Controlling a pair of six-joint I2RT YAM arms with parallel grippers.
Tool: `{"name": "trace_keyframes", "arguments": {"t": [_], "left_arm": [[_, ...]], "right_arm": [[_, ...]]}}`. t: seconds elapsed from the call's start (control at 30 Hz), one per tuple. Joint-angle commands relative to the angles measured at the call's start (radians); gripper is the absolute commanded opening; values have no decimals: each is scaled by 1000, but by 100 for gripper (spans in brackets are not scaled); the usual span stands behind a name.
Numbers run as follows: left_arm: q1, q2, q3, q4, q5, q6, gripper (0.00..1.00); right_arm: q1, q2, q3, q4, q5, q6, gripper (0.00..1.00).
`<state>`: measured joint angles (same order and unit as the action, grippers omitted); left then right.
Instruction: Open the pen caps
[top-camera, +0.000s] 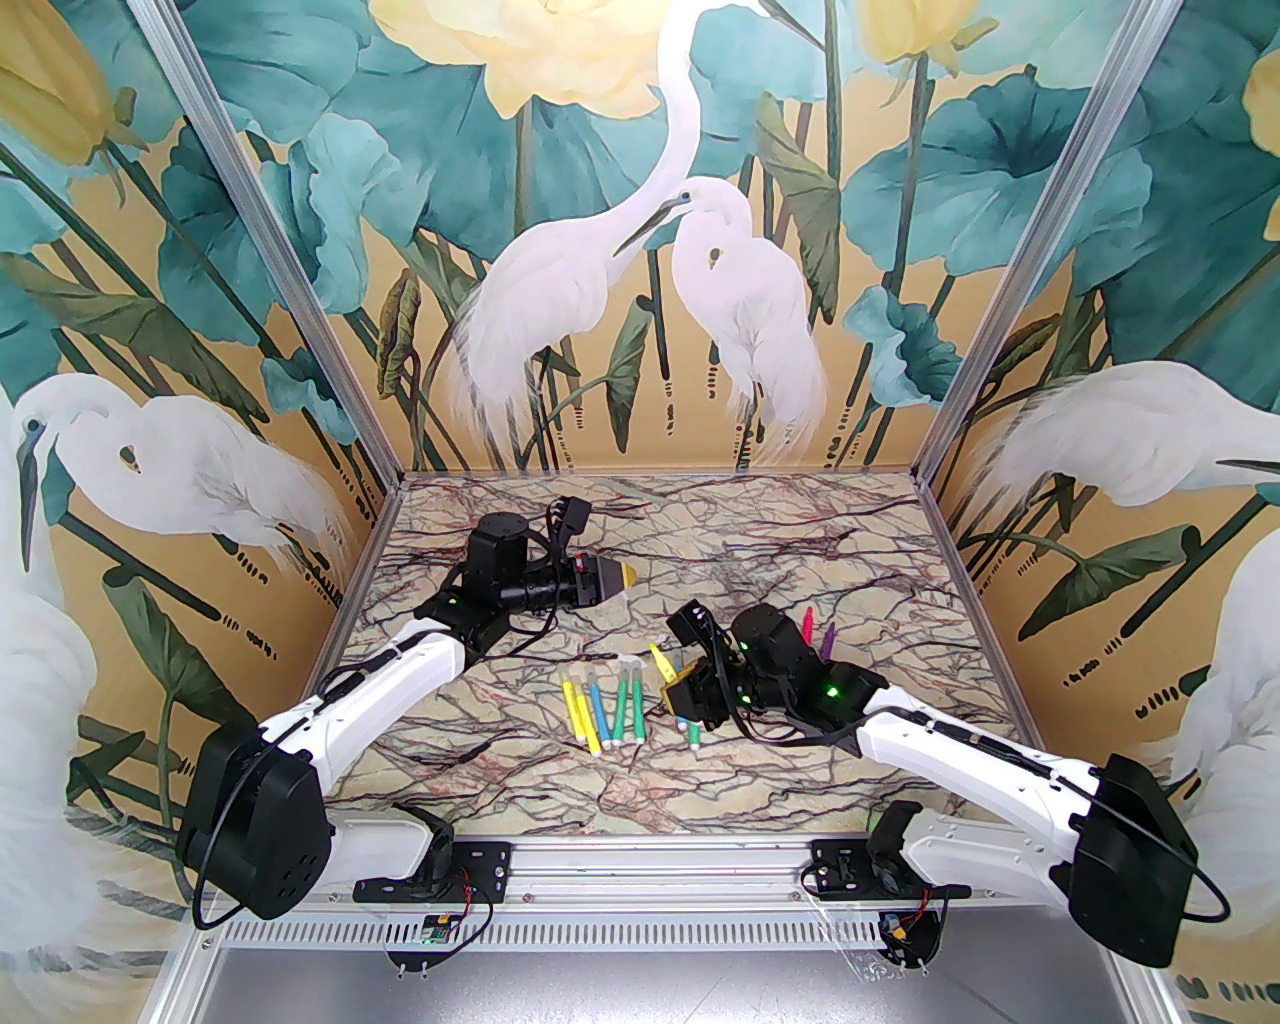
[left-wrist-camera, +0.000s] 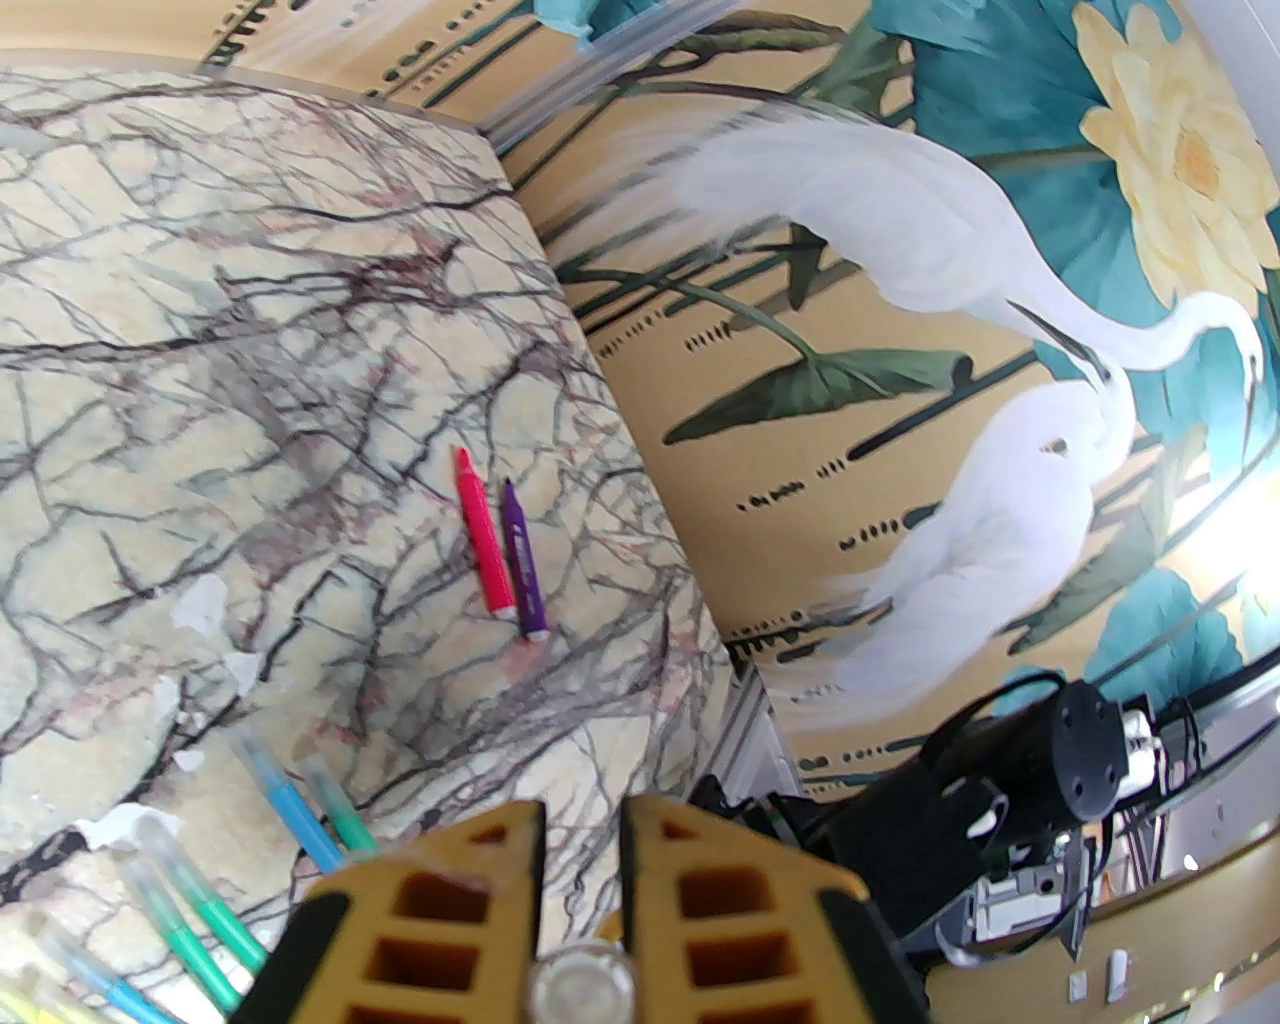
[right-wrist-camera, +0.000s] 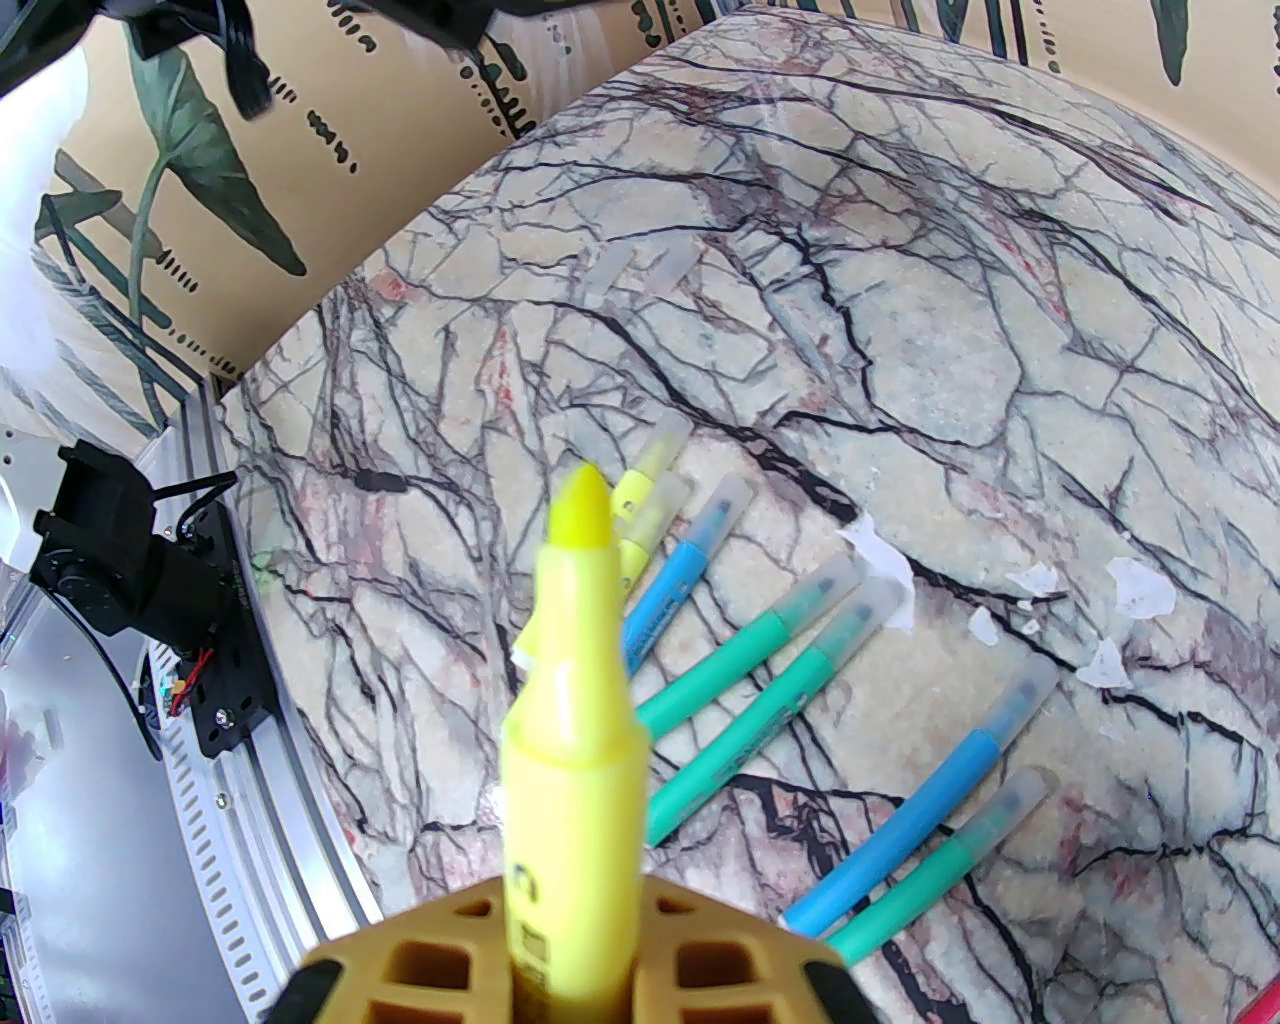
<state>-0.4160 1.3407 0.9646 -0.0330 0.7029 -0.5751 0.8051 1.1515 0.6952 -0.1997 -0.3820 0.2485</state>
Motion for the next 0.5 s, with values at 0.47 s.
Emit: {"name": "trace_keyframes", "arguments": {"t": [0.47], "left_arm": [[6,-59,69,-420,-373,201,0]], "right_arm": [[-7,-2,29,-58,301,47,0]]}}
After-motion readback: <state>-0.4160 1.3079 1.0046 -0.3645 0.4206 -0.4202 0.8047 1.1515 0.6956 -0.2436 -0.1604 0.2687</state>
